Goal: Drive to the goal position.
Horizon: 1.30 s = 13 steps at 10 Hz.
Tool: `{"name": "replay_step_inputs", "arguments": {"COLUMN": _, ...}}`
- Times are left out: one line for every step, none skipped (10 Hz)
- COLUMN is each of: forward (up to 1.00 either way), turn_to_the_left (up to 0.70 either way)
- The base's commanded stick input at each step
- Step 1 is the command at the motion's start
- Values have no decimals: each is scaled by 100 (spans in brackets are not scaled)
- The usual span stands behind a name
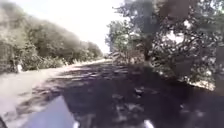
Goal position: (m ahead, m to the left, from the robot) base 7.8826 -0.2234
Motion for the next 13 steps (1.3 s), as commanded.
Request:
{"name": "replay_step_inputs", "arguments": {"forward": 50, "turn_to_the_left": 0}}
{"name": "replay_step_inputs", "arguments": {"forward": 50, "turn_to_the_left": 0}}
{"name": "replay_step_inputs", "arguments": {"forward": 50, "turn_to_the_left": 0}}
{"name": "replay_step_inputs", "arguments": {"forward": 50, "turn_to_the_left": 0}}
{"name": "replay_step_inputs", "arguments": {"forward": 50, "turn_to_the_left": -27}}
{"name": "replay_step_inputs", "arguments": {"forward": 50, "turn_to_the_left": -50}}
{"name": "replay_step_inputs", "arguments": {"forward": 50, "turn_to_the_left": -47}}
{"name": "replay_step_inputs", "arguments": {"forward": 50, "turn_to_the_left": -27}}
{"name": "replay_step_inputs", "arguments": {"forward": 50, "turn_to_the_left": -7}}
{"name": "replay_step_inputs", "arguments": {"forward": 50, "turn_to_the_left": 0}}
{"name": "replay_step_inputs", "arguments": {"forward": 50, "turn_to_the_left": 0}}
{"name": "replay_step_inputs", "arguments": {"forward": 50, "turn_to_the_left": 0}}
{"name": "replay_step_inputs", "arguments": {"forward": 50, "turn_to_the_left": 0}}
